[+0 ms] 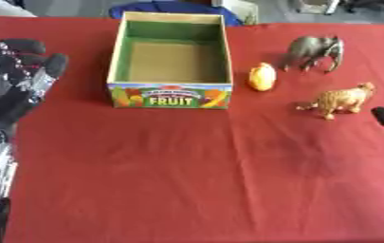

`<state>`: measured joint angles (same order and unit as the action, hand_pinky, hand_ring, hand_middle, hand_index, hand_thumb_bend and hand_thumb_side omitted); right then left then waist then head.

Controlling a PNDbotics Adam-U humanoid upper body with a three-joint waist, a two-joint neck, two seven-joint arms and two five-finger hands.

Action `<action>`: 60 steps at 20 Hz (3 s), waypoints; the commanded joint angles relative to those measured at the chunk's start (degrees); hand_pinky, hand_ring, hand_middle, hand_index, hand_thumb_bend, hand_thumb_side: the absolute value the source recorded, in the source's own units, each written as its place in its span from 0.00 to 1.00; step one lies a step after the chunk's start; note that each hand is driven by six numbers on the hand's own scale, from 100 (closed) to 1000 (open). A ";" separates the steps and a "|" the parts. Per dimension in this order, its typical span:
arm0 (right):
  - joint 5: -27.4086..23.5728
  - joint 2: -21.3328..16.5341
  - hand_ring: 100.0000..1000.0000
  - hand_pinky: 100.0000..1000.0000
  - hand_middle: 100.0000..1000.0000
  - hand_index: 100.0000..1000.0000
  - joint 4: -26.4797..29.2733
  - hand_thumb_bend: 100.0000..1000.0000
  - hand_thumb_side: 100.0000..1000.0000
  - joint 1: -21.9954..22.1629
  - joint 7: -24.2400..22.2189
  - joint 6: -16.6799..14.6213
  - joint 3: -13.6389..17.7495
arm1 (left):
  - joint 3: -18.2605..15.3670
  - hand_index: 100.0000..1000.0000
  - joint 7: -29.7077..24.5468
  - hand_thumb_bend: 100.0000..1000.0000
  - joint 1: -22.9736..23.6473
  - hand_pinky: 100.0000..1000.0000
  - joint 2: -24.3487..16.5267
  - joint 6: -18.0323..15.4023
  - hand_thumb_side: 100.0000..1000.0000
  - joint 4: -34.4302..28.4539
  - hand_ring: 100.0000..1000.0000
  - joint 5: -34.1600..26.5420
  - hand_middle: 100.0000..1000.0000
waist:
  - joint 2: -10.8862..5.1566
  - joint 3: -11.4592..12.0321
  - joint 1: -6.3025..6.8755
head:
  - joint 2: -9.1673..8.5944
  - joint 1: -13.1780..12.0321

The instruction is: Pick up objects on the table and place them in the box.

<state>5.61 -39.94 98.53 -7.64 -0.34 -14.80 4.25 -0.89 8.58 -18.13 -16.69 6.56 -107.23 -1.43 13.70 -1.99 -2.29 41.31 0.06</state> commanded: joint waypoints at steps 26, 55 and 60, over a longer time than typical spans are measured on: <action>19.28 -10.96 0.87 0.83 0.84 0.90 -23.49 0.38 0.04 -17.69 -6.27 -11.51 -8.30 | 0.17 0.60 -0.53 0.72 -0.24 0.52 -1.58 -0.05 0.34 -0.55 0.55 0.08 0.53 | -1.38 0.56 -0.08 | 0.07 -0.20; 32.73 -2.27 0.86 0.83 0.78 0.86 -36.13 0.36 0.01 -26.72 -6.53 -15.83 -11.26 | 0.27 0.60 -0.72 0.72 -0.49 0.52 -1.11 -0.04 0.34 -0.60 0.55 -0.11 0.53 | -1.25 0.83 0.85 | 0.04 -0.06; 33.74 -1.25 0.85 0.82 0.77 0.85 -37.49 0.36 0.00 -27.64 -6.37 -15.86 -11.14 | 0.26 0.60 -0.73 0.72 -0.49 0.52 -1.09 -0.04 0.34 -0.62 0.55 -0.14 0.53 | -1.25 0.88 0.96 | 0.00 -0.06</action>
<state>38.69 -39.92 61.02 -34.24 -6.80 -30.52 -7.43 -0.53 8.05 -18.03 -17.12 6.57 -106.92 -1.38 13.40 -1.08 -1.33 41.31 -0.07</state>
